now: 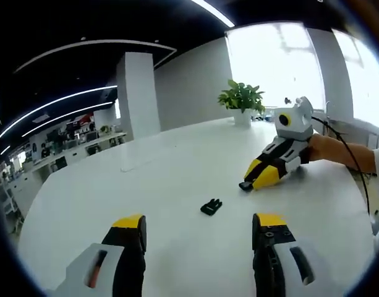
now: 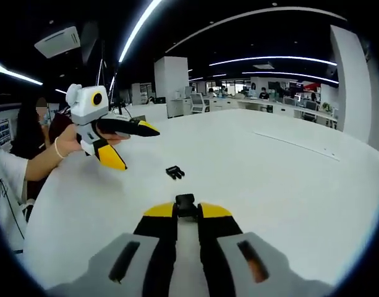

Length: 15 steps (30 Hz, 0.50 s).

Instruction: Snap the two parts of the plastic buckle together until the buckle closes and remains connected.

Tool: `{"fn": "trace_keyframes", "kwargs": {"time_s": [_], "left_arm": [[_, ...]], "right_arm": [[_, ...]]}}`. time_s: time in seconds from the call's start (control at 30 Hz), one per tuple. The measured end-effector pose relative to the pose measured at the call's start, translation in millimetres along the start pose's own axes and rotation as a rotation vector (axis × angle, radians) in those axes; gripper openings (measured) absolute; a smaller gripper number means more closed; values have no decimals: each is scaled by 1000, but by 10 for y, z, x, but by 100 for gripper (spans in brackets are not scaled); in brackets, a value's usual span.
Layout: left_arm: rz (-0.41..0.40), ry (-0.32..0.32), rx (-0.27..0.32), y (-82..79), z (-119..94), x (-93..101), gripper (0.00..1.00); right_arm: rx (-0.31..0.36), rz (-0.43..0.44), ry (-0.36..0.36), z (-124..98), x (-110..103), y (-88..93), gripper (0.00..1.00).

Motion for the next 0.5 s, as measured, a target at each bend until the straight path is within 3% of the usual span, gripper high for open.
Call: {"fn": "trace_keyframes", "kwargs": {"time_s": [0.5], "left_arm": [[24, 38, 1, -14, 152, -16, 71]], "right_arm": [[-1, -58, -38, -25, -101, -7, 13]]}}
Point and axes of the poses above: the point that each gripper's makers call its tool centre point, and the gripper's own axes: z roughly forward along the fingers, x roughly to its right, y roughly out of its underside, the point moved 4 cm from there along -z, roughly backward along the fingers, and after that the axes turned 9 degrees about x, right-handed, at the moved point
